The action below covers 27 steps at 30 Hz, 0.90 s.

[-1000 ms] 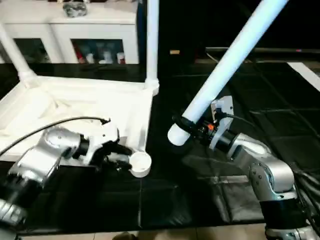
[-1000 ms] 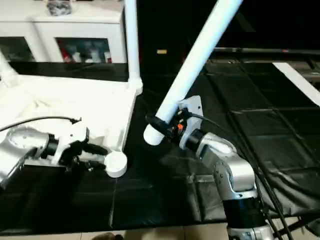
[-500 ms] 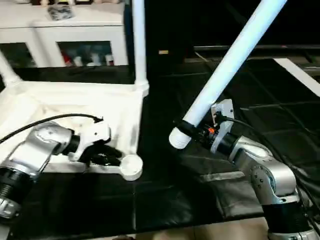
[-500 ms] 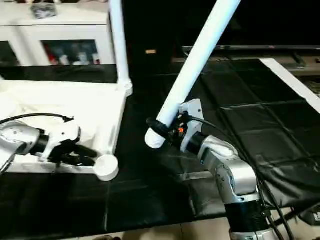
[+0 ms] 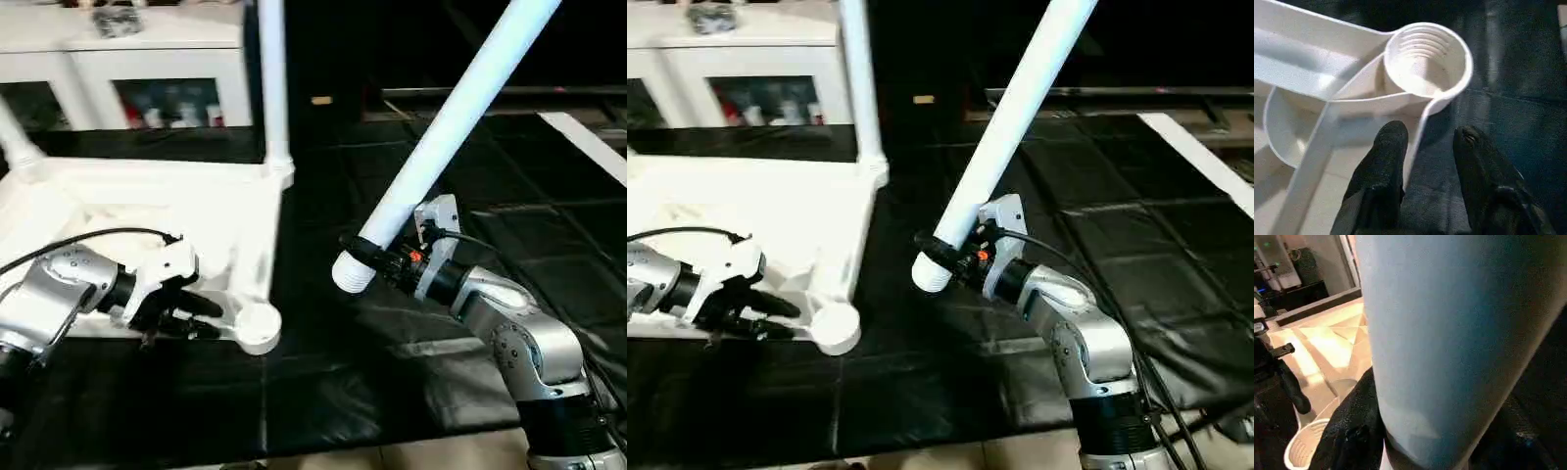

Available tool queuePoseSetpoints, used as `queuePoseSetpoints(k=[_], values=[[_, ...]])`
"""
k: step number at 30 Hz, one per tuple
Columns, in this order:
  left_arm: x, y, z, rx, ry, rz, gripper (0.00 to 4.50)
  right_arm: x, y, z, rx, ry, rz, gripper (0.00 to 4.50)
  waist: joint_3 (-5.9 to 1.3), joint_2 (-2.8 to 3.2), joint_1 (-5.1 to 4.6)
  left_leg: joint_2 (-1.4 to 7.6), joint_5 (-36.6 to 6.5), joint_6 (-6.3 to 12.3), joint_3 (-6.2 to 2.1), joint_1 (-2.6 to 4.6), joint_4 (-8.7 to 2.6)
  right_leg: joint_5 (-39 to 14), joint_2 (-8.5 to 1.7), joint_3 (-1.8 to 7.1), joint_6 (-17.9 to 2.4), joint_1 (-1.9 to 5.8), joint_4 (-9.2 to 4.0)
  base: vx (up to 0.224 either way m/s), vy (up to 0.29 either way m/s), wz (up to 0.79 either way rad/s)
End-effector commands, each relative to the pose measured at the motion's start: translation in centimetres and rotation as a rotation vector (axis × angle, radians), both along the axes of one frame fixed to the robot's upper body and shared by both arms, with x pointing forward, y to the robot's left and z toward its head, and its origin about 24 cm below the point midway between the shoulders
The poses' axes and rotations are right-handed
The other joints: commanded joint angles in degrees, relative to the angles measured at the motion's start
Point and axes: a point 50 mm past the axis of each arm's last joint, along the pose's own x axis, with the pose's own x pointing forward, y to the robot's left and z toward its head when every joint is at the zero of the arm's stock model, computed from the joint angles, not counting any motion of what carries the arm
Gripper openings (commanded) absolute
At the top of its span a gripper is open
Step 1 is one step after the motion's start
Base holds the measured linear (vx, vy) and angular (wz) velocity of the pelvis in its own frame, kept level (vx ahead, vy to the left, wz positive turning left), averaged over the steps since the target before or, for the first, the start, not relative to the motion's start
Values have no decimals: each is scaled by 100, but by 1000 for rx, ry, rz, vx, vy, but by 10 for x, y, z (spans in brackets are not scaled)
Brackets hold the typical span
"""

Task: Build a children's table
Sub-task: Pick table leg, then move table base

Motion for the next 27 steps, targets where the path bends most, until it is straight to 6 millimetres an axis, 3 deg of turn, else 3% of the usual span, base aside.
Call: queuePoseSetpoints(k=[1,5,7,12,13,20,22,24,25,26,27], values=[[0,3,-1,56,-25,-9,178,-1,1,4,0,-17,14,189,-336,106,10,282,-2707,-624,-157,268,-470,-2089,-371,240,-1097,22,-514,0,0,0],[9,-3,-12,64,-120,25,178,-2,1,3,-6,-12,22,189,-337,87,21,284,-2766,-641,-167,267,-468,-2173,-384,243,-1010,23,-535,0,0,0],[12,-6,-14,36,-138,41,149,-3,1,3,-8,-8,25,189,-351,77,51,292,-2682,-627,-165,265,-459,-2143,-403,247,-1015,35,-535,0,0,0],[8,-11,-17,12,-97,28,129,-5,-2,2,-19,6,33,189,-361,63,88,289,-2547,-579,-149,257,-463,-1914,-377,244,-1053,36,-508,0,0,0],[8,-12,-17,1,-95,30,106,-5,-2,2,-19,8,34,189,-359,58,91,288,-2515,-571,-146,248,-460,-1909,-384,244,-1067,41,-504,0,0,0],[12,-13,-21,-36,-93,75,55,-5,3,-2,-22,22,59,189,-351,75,104,289,-2619,-594,-161,244,-471,-2012,-396,239,-1054,37,-521,0,0,0],[15,-12,-23,-32,-105,105,44,-5,5,-3,-23,24,61,189,-351,126,91,287,-2746,-647,-170,255,-474,-1975,-383,235,-1063,26,-526,0,0,0],[15,-9,-27,20,-110,106,37,-5,7,-2,-23,22,66,189,-357,48,84,285,-2685,-624,-183,215,-486,-1924,-398,229,-1062,75,-507,0,0,0],[15,-9,-30,45,-110,113,26,-4,8,-1,-17,20,67,189,-362,78,82,280,-2550,-602,-198,173,-493,-1875,-406,222,-1036,110,-481,0,0,0],[16,-9,-31,55,-110,119,20,-3,8,-1,-14,19,67,189,-360,77,74,278,-2530,-593,-191,174,-495,-1884,-399,220,-1024,101,-491,0,0,0],[19,-13,-33,62,-109,137,20,0,8,-1,-19,14,68,189,-354,119,67,269,-2574,-599,-197,194,-484,-1951,-404,220,-1019,86,-501,0,0,0]])
